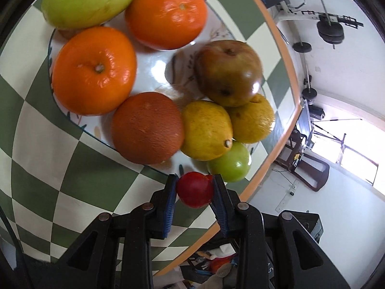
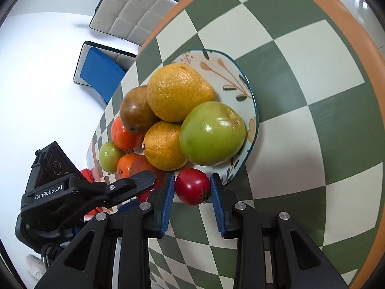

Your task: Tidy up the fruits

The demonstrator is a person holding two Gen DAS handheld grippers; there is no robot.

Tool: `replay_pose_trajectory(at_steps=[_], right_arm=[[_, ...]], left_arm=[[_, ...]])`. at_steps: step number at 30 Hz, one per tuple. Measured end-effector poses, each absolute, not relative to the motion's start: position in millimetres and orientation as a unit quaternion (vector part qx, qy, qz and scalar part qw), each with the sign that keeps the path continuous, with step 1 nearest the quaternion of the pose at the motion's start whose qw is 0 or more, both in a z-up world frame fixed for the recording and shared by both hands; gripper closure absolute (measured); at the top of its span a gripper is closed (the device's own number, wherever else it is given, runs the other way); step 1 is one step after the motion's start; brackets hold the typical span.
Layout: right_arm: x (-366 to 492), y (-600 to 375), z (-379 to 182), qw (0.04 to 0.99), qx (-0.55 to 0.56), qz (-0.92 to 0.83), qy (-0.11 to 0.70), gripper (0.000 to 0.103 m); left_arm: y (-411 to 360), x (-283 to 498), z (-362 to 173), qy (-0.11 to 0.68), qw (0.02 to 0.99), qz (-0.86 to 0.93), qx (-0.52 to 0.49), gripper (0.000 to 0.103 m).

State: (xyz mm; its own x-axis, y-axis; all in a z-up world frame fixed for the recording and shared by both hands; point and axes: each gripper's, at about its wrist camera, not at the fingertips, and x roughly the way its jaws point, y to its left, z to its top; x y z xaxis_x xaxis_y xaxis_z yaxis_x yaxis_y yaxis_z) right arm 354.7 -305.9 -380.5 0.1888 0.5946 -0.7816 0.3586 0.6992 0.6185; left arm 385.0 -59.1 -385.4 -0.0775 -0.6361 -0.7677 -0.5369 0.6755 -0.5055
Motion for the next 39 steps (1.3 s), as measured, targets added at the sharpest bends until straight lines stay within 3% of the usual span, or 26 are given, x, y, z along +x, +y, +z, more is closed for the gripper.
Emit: replay_pose_trajectory(at_steps=[4,7,9,11,12,13,14,15,18,20,22,39], right_arm=[[356.1,-307.1,-384.2,0.667,0.381,0.081,0.635,0.054],[354.2,-311.2,-378.9,0.674,0.374,0.074,0.633,0.048],[352.7,-313.2,-369.5,0.689,0.354,0.066,0.629,0.046],[350.4,-311.9,-352.5,0.715,0.298,0.052,0.63,0.037],[347.9,-309.8,-342.7,0.73,0.263,0.045,0.629,0.026],[346.3,-305.1,-332.4,0.746,0.215,0.032,0.63,0.019],[344.5,-302.1,-325.8,0.755,0.187,0.026,0.627,0.017],[341.8,-298.7,-317.7,0.767,0.155,0.019,0.623,0.013],[335.9,-289.8,-299.5,0.786,0.086,0.006,0.612,0.01],[330.9,-287.0,-289.5,0.797,0.06,0.002,0.601,0.008],[325.5,-287.8,-280.6,0.805,0.045,-0.002,0.592,0.007],[276.7,-270.1,-203.5,0.848,0.037,-0.027,0.528,0.005]], left_arm=[[-58.8,385.9,-386.6,0.736,0.543,-0.04,-0.403,0.073],[-58.2,386.8,-383.1,0.741,0.551,-0.043,-0.382,0.073],[-58.5,385.9,-371.6,0.746,0.575,-0.046,-0.334,0.073],[-59.3,384.0,-357.5,0.744,0.608,-0.046,-0.274,0.073],[-60.4,382.9,-349.4,0.739,0.631,-0.044,-0.234,0.069],[-60.6,381.6,-342.9,0.733,0.649,-0.039,-0.2,0.056],[-60.7,379.6,-335.8,0.726,0.667,-0.032,-0.164,0.041],[-60.2,377.1,-329.3,0.716,0.686,-0.026,-0.13,0.035],[-57.4,369.2,-314.9,0.689,0.722,-0.013,-0.059,0.03],[-55.9,362.7,-304.0,0.67,0.742,-0.005,-0.025,0.01],[-56.0,355.3,-295.0,0.653,0.757,-0.001,-0.004,0.004],[-50.5,300.0,-218.0,0.571,0.82,-0.003,0.021,0.002]])
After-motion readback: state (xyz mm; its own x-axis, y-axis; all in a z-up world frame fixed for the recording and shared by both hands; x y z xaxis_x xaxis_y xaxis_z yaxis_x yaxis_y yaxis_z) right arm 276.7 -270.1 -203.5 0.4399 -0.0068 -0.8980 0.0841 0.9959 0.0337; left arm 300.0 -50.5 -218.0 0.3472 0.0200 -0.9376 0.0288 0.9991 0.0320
